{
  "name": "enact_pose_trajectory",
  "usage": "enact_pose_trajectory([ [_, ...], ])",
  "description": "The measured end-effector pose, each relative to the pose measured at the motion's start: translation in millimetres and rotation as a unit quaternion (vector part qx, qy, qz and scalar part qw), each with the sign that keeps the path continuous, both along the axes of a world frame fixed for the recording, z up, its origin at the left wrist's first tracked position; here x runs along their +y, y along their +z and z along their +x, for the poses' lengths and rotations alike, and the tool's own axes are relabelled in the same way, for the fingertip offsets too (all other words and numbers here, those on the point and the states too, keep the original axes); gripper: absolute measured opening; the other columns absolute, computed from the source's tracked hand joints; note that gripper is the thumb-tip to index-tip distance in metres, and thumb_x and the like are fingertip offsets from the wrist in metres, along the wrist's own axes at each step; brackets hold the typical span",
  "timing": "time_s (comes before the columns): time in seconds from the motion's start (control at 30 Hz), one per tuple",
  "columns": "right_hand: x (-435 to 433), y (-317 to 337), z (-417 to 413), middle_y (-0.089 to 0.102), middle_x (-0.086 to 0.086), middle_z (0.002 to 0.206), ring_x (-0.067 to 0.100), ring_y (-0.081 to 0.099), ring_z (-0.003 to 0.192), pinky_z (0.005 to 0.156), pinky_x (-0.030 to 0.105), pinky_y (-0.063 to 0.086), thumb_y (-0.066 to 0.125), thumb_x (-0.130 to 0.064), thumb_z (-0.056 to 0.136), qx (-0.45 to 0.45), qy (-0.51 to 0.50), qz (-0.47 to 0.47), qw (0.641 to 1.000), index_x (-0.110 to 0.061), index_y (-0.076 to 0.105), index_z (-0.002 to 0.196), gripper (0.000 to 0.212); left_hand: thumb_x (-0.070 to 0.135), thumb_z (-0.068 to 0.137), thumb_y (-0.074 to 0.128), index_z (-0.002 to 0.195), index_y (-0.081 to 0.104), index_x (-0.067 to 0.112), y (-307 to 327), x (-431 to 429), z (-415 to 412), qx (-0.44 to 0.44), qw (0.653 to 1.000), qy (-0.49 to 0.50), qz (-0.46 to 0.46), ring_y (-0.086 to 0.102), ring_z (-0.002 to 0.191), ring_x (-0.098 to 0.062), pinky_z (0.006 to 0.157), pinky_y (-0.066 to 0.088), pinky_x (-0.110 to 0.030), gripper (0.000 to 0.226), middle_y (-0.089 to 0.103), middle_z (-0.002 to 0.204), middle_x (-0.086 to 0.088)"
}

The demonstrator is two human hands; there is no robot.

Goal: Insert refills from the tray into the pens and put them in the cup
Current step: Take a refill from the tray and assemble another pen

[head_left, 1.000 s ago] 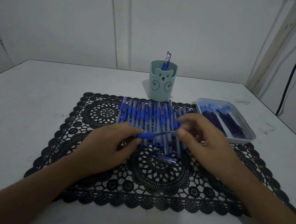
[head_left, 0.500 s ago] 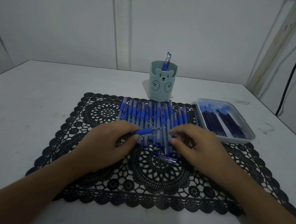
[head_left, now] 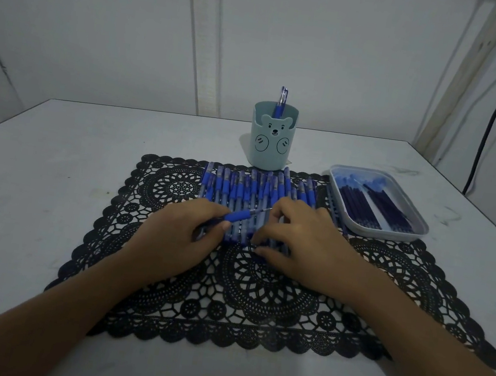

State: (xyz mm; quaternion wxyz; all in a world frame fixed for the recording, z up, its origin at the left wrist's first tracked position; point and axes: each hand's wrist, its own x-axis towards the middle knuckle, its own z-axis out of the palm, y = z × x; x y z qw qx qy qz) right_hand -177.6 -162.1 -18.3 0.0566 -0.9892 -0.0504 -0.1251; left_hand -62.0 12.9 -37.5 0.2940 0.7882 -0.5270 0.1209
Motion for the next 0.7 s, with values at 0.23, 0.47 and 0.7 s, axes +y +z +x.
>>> enact_pose_trajectory([
  [0.23, -1.4, 2.9, -0.7, 0.039, -0.010, 0.100, 0.005, 0.032, 0.094, 0.080, 0.028, 0.023, 0.054, -0.039, 0.087, 0.027, 0.010, 0.007, 1.000, -0.033, 0.063, 0.104, 0.020, 0.042, 0.085, 0.036, 0.101, 0.065, 0.016, 0.6, -0.2, -0.8, 0.003, 1.000, 0.002, 0.006, 0.054, 0.066, -0.005, 0.059, 0.049, -0.025, 0.042, 0.062, 0.078, 0.007],
  [0.47, -0.4, 6.3, -2.8, 0.053, -0.019, 0.083, -0.004, 0.050, 0.078, 0.075, 0.011, 0.040, 0.056, -0.025, 0.088, 0.001, -0.016, 0.236, 0.971, -0.028, 0.058, 0.085, 0.004, 0.043, 0.085, 0.036, 0.101, 0.065, 0.016, 1.2, 0.1, -1.6, 0.007, 1.000, -0.002, 0.011, 0.051, 0.065, 0.003, 0.058, 0.045, -0.018, 0.042, 0.059, 0.075, 0.011],
  [0.7, -11.1, 7.2, -14.4, 0.066, -0.005, 0.077, 0.000, 0.058, 0.066, 0.065, 0.010, 0.047, 0.061, -0.019, 0.085, -0.053, -0.067, 0.438, 0.895, -0.031, 0.064, 0.082, 0.012, 0.042, 0.086, 0.037, 0.100, 0.065, 0.018, 0.7, 0.3, -1.9, 0.008, 1.000, -0.003, 0.013, 0.050, 0.064, 0.004, 0.055, 0.037, -0.010, 0.040, 0.057, 0.072, 0.012],
])
